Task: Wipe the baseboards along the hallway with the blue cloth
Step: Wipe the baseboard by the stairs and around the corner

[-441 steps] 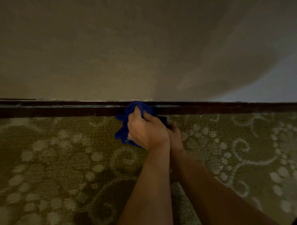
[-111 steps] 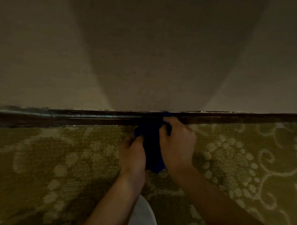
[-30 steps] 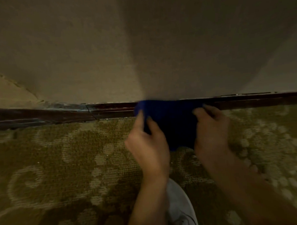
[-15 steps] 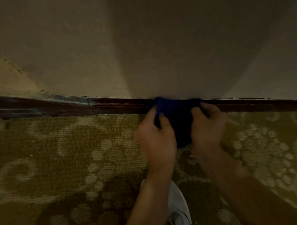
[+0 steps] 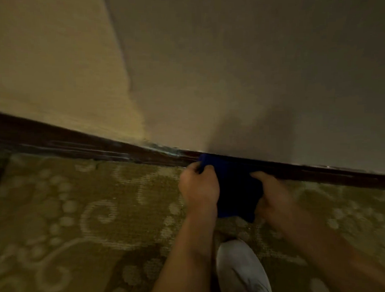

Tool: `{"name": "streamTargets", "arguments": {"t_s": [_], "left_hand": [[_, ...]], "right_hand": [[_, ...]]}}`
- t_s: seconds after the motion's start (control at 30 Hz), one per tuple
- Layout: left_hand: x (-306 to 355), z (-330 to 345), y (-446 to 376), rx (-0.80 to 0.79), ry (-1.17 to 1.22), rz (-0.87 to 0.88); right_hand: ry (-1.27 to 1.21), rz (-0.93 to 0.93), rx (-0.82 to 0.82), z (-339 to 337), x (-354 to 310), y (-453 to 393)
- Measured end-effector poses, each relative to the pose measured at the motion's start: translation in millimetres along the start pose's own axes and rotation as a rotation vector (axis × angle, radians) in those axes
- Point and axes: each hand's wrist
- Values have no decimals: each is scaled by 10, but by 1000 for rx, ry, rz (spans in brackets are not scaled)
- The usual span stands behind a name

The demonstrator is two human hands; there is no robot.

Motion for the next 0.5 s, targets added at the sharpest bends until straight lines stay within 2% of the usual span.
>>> {"name": "streamTargets", "arguments": {"t_s": [0.13,0.23,0.37,0.5], "left_hand": [[330,-647,-94,22,17,-113],[428,-1105,-114,3,4,-110],[354,-1550,-235,59,34,-196],[296,-1588,-539,-27,24,-168]], "right_hand": [[250,96,-196,486,61,558],[317,102,-207,698,126,921],[206,18,-173,872,211,987],[27,75,-135,1129,337,739]]}}
Point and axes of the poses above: each hand's wrist, its own y-axis away from the middle knuckle, its own z-axis out of the palm, x = y × z, and after that the axes turned 8 degrees about x, right-handed
